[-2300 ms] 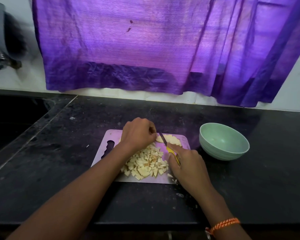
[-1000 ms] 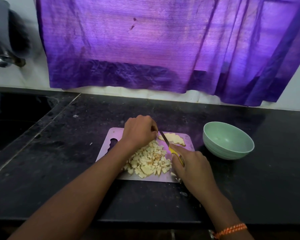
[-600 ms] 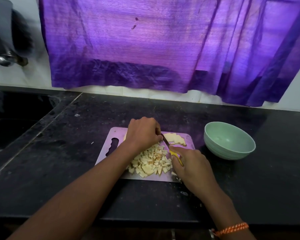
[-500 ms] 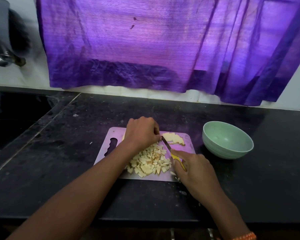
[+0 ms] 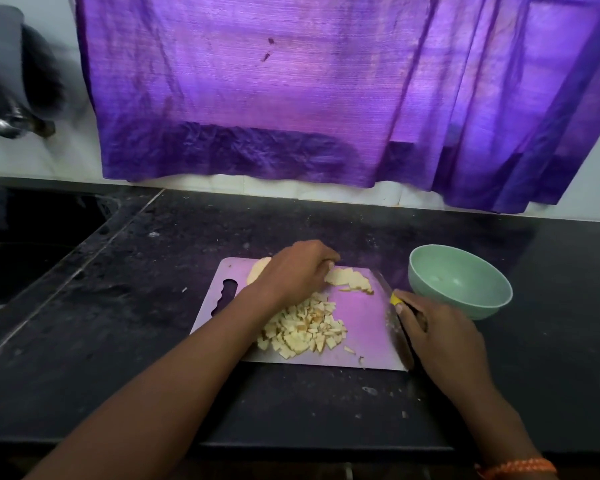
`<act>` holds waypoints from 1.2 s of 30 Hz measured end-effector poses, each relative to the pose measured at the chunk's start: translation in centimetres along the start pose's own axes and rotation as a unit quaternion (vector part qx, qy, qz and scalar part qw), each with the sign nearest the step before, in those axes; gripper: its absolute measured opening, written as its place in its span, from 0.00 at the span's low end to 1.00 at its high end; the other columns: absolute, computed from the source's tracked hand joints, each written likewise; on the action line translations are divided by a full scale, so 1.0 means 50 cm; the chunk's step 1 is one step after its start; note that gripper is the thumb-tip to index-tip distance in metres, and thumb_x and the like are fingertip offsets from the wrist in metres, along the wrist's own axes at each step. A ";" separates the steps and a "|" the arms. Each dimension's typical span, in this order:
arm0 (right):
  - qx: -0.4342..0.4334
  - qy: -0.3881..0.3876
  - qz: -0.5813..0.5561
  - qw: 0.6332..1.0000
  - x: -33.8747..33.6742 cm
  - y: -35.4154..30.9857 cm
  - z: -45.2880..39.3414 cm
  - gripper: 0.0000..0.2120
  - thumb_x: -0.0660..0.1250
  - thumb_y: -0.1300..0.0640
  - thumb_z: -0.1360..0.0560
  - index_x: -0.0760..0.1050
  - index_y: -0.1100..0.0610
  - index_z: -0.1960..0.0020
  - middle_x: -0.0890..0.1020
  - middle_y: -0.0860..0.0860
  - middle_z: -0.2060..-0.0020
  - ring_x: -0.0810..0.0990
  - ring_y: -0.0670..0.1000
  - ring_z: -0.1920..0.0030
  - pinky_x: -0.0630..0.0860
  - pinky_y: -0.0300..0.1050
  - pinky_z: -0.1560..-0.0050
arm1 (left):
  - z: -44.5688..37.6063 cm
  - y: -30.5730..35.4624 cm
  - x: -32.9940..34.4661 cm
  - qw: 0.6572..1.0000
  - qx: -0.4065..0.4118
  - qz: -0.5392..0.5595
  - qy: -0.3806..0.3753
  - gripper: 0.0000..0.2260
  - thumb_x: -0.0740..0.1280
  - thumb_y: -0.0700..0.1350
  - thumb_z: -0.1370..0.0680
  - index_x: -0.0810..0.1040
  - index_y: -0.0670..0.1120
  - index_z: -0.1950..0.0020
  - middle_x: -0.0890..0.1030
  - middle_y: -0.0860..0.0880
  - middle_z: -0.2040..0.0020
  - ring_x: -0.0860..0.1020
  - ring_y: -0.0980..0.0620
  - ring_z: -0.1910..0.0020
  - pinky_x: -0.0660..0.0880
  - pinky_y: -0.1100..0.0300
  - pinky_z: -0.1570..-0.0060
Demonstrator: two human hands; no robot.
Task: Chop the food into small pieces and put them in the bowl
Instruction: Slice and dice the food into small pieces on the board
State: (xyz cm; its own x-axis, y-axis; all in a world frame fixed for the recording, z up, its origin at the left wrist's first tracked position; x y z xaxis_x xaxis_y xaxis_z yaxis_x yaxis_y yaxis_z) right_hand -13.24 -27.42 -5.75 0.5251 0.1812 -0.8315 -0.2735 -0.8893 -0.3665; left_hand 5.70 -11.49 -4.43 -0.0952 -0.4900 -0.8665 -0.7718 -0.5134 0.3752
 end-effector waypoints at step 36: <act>-0.119 0.023 -0.196 0.973 0.022 -0.081 0.027 0.17 0.67 0.49 0.17 0.76 0.37 0.30 0.84 0.41 0.63 0.78 0.46 0.68 0.76 0.45 0.64 | 0.001 -0.064 -0.097 0.984 -0.018 0.163 0.064 0.18 0.64 0.30 0.24 0.85 0.51 0.59 0.84 0.53 0.64 0.83 0.53 0.62 0.84 0.48 0.57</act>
State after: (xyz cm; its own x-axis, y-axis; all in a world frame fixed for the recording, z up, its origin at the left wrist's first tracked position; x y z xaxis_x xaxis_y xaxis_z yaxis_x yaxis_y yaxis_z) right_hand -12.65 -23.04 -5.72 0.5886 0.5112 -0.6263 0.1465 -0.8293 -0.5392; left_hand 8.58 -7.44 -1.44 -0.2524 -0.7172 -0.6495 -0.6903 -0.3369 0.6403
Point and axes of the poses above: each hand's wrist, its own z-axis away from the middle knuckle, its own x-axis out of the palm, y = z × x, the point moved 7 cm from there along -z, towards the middle knuckle
